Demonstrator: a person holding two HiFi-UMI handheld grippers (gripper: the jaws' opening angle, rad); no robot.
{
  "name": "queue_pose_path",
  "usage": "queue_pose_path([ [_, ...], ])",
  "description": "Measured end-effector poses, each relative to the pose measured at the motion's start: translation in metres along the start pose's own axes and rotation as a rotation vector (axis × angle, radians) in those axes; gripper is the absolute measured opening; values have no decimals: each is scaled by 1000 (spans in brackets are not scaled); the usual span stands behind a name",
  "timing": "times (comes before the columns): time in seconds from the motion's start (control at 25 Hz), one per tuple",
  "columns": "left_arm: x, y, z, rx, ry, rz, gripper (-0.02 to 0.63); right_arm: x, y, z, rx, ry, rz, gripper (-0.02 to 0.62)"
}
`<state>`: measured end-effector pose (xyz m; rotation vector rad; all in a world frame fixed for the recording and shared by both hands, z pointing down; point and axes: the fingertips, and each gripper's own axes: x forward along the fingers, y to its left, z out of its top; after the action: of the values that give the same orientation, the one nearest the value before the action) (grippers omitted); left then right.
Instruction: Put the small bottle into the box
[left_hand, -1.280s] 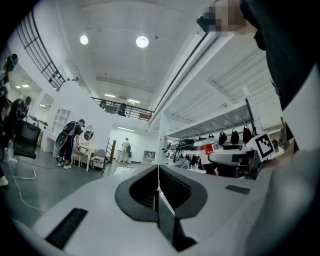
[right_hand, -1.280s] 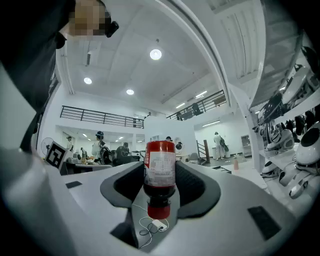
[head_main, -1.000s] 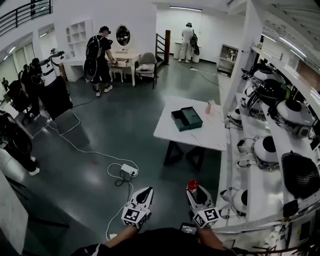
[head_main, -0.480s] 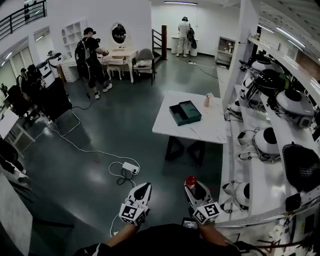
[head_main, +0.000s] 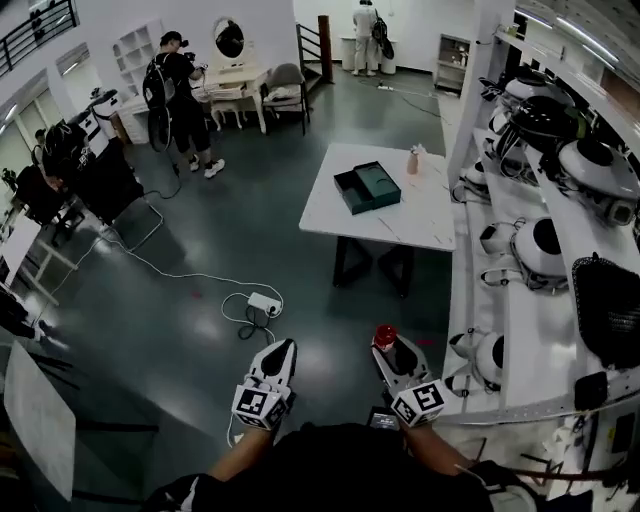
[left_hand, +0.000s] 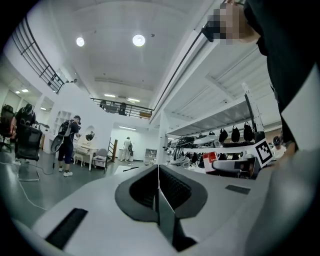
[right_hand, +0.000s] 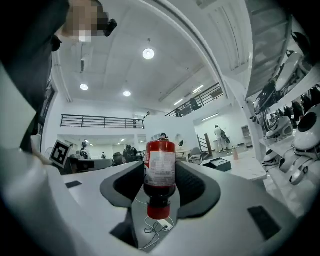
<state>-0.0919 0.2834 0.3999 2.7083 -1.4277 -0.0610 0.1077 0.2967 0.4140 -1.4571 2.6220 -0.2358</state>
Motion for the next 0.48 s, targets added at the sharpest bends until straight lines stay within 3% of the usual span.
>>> queue_pose_path([
  [0.48, -5, -37, -17, 11, 50, 31, 18, -13, -22, -21, 35, 23, 42, 213],
])
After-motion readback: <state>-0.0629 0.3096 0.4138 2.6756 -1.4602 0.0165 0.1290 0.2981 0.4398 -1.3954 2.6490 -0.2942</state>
